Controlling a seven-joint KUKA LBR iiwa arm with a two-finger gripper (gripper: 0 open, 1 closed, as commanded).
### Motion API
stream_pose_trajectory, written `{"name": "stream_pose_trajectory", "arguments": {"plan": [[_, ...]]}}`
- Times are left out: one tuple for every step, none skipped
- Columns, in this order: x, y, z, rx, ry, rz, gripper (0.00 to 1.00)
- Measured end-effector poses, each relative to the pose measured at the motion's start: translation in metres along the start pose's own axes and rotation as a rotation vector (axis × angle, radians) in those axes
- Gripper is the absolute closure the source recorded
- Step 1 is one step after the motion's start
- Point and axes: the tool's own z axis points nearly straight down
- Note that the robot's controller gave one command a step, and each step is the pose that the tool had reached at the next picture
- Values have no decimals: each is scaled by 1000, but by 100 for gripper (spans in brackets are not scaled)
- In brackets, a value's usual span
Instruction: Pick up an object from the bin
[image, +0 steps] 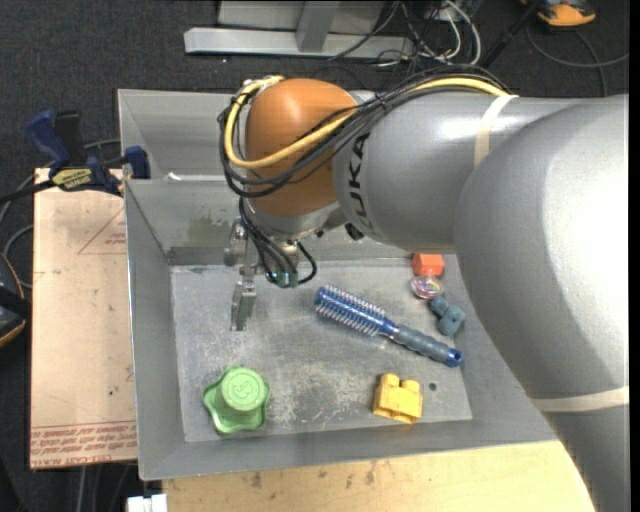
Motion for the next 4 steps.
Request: {"name": "stream_pose_trajectory", "arguments": {"plan": [[3,-88,25,4,-5,-49,0],[-14,-157,28,4,-11,-112,0],[-16,-194,75,-7,-11,224,0],[-18,-194,72,-6,-18,224,100]]}}
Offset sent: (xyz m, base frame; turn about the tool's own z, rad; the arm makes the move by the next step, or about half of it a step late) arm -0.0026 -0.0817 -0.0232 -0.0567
